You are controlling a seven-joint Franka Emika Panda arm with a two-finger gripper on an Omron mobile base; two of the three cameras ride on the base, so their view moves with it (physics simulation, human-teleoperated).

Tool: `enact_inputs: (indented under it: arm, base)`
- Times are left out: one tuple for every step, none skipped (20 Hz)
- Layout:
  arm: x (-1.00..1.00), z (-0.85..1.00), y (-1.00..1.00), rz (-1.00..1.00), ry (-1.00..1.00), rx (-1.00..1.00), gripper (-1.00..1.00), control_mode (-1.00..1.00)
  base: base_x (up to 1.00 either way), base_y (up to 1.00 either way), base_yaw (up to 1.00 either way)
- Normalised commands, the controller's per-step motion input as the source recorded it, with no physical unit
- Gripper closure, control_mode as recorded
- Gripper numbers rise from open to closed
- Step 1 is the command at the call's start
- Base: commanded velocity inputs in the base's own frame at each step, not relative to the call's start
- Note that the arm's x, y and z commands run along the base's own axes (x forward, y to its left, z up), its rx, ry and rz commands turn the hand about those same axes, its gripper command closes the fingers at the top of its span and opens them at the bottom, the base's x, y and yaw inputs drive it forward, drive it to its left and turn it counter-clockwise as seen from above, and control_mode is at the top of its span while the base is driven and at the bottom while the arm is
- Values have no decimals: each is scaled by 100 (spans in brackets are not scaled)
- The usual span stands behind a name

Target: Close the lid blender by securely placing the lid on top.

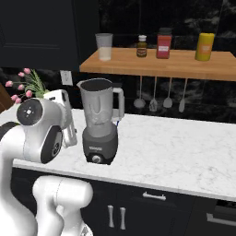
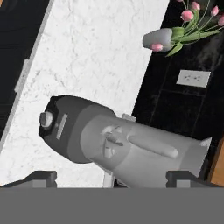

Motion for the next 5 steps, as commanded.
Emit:
enact_inputs:
  arm:
    - [-100, -77, 0, 0, -17, -11, -100, -100]
    - [-100, -36, -19, 0, -35, -7, -100, -100]
    - [-100, -11, -38, 0, -43, -2, -100, -100]
    - [-100, 26, -51, 0, -46, 15, -100, -100]
    - [-100, 49, -51, -9, -36, 11, -100, -100]
  base:
    - [0, 0, 0]
    - [0, 0, 0]
    - [0, 0, 0]
    - [0, 0, 0]
    - [0, 0, 0]
